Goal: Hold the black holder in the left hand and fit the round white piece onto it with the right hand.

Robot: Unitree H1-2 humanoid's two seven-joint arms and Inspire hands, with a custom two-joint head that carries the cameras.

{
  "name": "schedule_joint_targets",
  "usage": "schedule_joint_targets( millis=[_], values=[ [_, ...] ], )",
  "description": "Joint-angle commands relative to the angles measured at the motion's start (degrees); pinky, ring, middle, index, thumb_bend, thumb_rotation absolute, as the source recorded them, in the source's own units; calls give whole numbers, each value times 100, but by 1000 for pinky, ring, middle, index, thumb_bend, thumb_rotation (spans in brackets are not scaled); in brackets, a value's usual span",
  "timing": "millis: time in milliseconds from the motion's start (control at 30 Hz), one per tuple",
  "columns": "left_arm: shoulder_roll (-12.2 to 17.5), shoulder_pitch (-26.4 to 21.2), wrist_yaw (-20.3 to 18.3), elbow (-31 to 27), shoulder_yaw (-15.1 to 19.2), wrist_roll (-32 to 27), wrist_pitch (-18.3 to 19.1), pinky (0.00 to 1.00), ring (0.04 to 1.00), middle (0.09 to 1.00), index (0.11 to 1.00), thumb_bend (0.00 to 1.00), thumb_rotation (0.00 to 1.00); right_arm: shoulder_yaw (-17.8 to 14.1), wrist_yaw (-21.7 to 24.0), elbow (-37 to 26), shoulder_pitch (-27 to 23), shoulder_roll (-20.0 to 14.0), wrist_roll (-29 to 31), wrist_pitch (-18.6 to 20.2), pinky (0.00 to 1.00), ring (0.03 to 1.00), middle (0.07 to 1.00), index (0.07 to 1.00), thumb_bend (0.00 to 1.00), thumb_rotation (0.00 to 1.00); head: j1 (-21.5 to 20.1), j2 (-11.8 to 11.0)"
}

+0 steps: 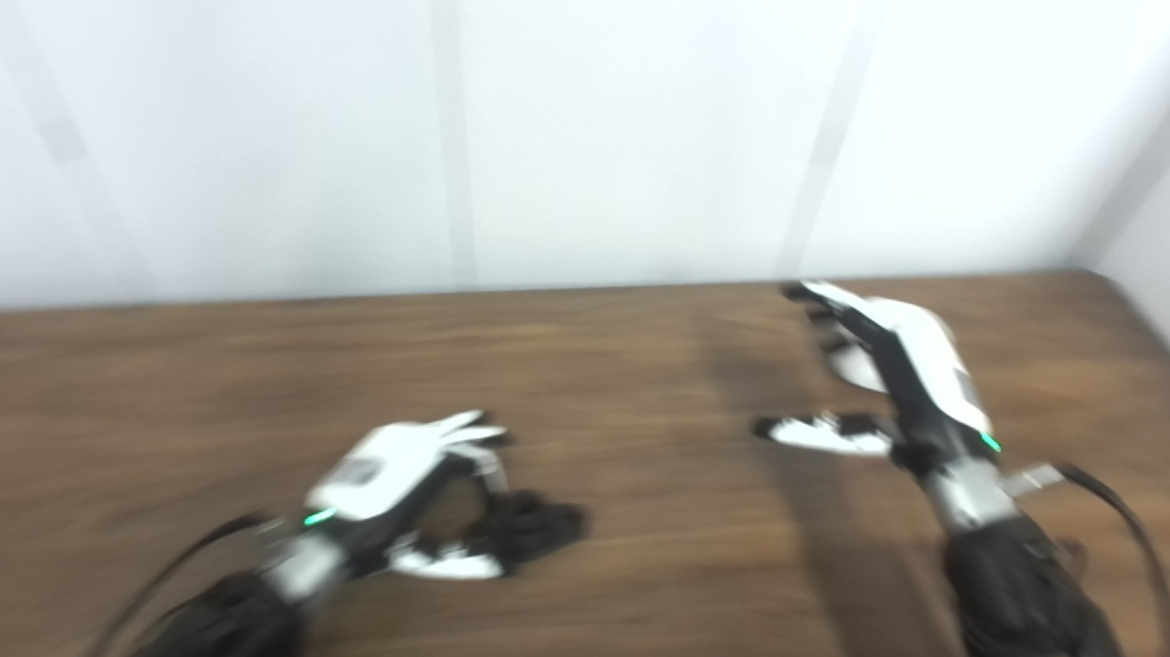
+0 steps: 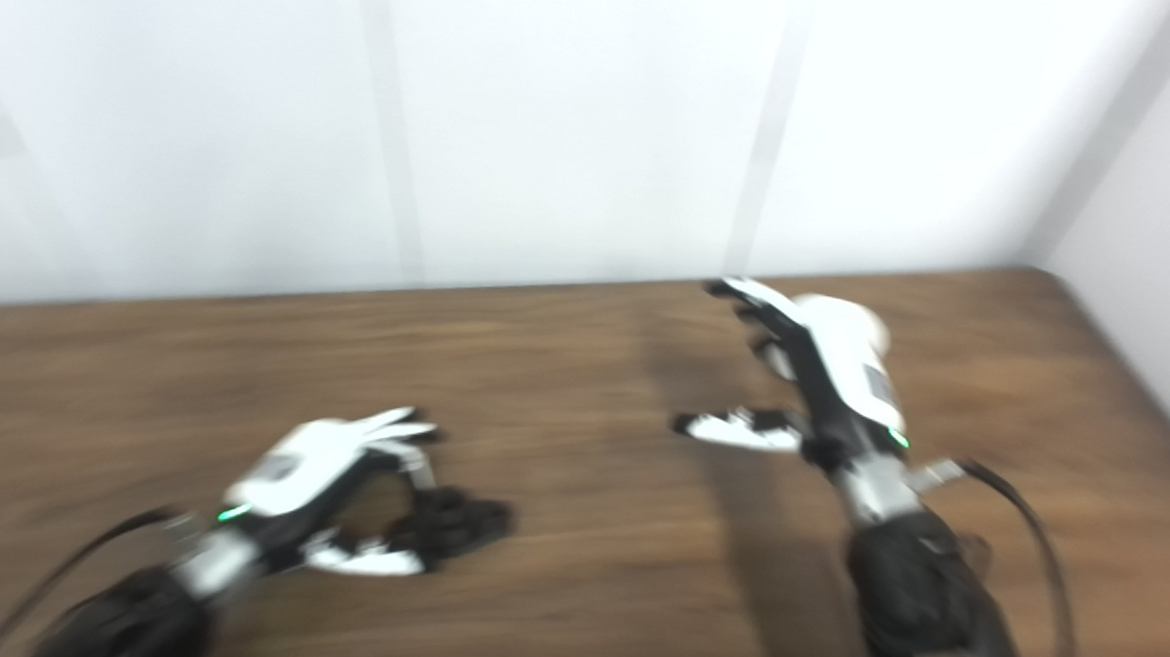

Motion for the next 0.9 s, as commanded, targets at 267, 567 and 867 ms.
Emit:
schedule_joint_targets(
  millis=[267, 567, 867],
  values=[
    [344, 338, -228, 543, 31, 149, -259, 860, 885, 816, 485, 521, 48, -653, -225, -446, -580, -459, -704, 500, 758, 930, 931, 819, 679, 386, -752, -423],
    [357, 302, -127, 840, 27, 288, -402, 841, 892, 829, 485, 522, 51, -1466, -350, -206, -676, -283, 464, 969, 781, 921, 935, 831, 695, 469, -926, -589],
    [405, 399, -68, 917, 100, 178, -525, 859, 912, 849, 486, 522, 51, -1377, 227, 266, -689, -634, 1084, 1501, 832, 959, 986, 909, 769, 504, -920, -640]
  ],
)
